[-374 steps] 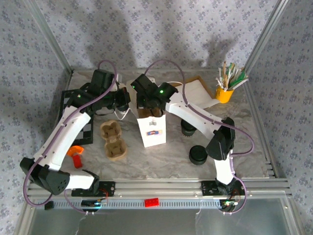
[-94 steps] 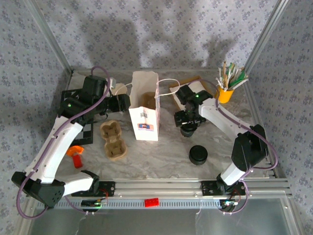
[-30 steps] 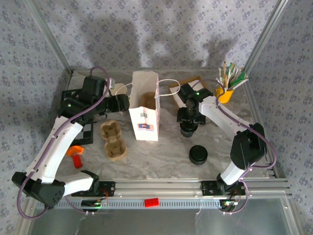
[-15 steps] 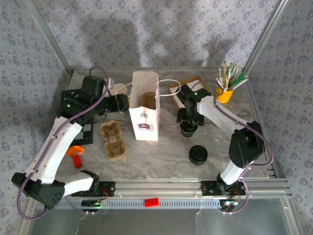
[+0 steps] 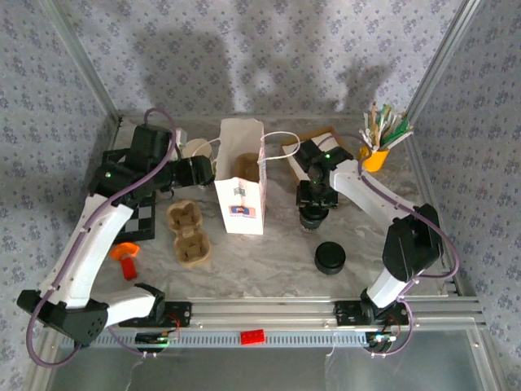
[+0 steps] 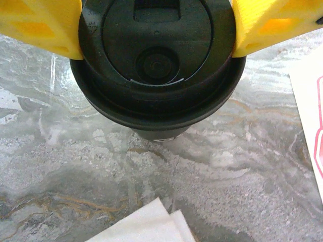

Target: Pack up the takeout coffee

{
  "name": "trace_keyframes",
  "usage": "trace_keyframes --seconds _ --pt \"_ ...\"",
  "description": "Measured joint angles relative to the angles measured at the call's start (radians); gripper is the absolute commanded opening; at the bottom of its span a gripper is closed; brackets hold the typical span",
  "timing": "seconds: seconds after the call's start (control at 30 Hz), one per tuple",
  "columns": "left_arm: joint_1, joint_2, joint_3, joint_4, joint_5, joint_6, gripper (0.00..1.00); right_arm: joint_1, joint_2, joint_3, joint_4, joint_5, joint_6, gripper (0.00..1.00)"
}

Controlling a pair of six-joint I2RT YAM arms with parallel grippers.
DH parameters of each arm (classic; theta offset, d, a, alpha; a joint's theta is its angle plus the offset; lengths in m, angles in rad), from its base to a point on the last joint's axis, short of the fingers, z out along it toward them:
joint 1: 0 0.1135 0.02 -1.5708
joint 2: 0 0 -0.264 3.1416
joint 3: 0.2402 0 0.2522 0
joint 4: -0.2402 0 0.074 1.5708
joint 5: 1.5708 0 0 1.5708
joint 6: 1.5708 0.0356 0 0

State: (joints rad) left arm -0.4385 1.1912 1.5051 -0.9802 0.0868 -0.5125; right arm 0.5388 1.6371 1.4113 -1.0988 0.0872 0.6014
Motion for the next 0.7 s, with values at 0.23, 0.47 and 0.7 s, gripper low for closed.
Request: trace_keyframes --seconds 0.23,0.47,0.7 --pt "-0.01 0.032 0.077 -0.038 -0.01 0.0 0.75 -0.008 -0.032 0.053 -0.058 -0.032 -0.043 0.64" --pt "-0.084 0.058 0.106 -0.053 -0.063 -0.001 0.76 -0.011 -0.078 0.08 -0.138 -0.043 -0.068 0.63" --pt "-0.084 0.103 0.128 -0.056 -0.096 0.04 0.71 0.022 -0.18 0.1 -0.229 -0.032 -0.043 0.62"
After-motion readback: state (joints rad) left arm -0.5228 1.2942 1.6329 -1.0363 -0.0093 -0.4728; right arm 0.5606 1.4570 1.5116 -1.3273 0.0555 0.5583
